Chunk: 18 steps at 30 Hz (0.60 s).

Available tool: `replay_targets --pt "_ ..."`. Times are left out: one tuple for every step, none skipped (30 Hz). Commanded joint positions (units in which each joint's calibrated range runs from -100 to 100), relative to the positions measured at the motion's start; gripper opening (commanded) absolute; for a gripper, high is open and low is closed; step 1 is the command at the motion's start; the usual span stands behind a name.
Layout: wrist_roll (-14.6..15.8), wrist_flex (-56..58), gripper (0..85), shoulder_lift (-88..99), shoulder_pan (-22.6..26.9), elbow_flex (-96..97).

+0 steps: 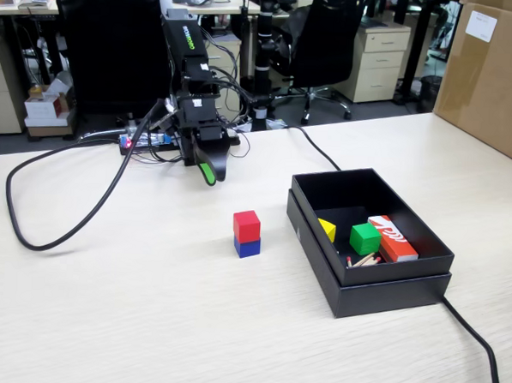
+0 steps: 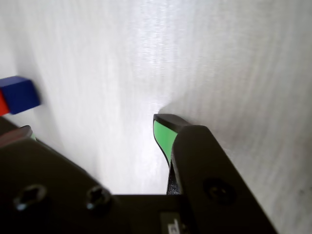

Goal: Put the red cube on top of the blue cube

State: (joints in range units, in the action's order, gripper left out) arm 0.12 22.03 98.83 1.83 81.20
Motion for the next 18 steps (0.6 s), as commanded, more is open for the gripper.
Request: replay_targets --pt "-0.7 -11.9 48.4 -0.1 -0.1 2.8" --pt "-0.7 -13.9 48.1 -0.1 -0.1 4.3" --pt "-0.7 -15.0 48.1 -0.1 -0.1 5.3" --pt "-0.6 -15.8 48.1 -0.1 0.0 6.0" --pt "-0.6 -17.1 48.1 -0.1 0.0 7.0" --pt "-0.6 -19.6 48.0 -0.1 0.0 8.6" --pt "-0.6 -23.0 47.7 -0.2 0.1 10.6" --pt "-0.6 -27.2 47.6 -0.3 0.6 13.7" --pt "-0.4 -27.3 47.7 -0.2 0.9 14.5" --pt "-0.2 -27.3 47.7 -0.2 1.1 14.8" --pt "0.1 -27.4 47.7 -0.2 1.4 15.1" --pt "0.2 -27.5 47.7 -0.2 1.7 15.3" --pt "0.6 -27.5 47.7 -0.2 2.1 15.5" --pt "0.6 -27.5 47.7 -0.2 2.1 15.7" --pt "0.6 -27.5 47.7 -0.3 2.1 15.9" --pt "0.6 -27.5 47.7 -0.3 2.1 16.1" --pt "0.6 -27.5 47.7 -0.6 2.0 16.2" --pt "0.6 -27.5 47.7 -0.9 1.9 16.3"
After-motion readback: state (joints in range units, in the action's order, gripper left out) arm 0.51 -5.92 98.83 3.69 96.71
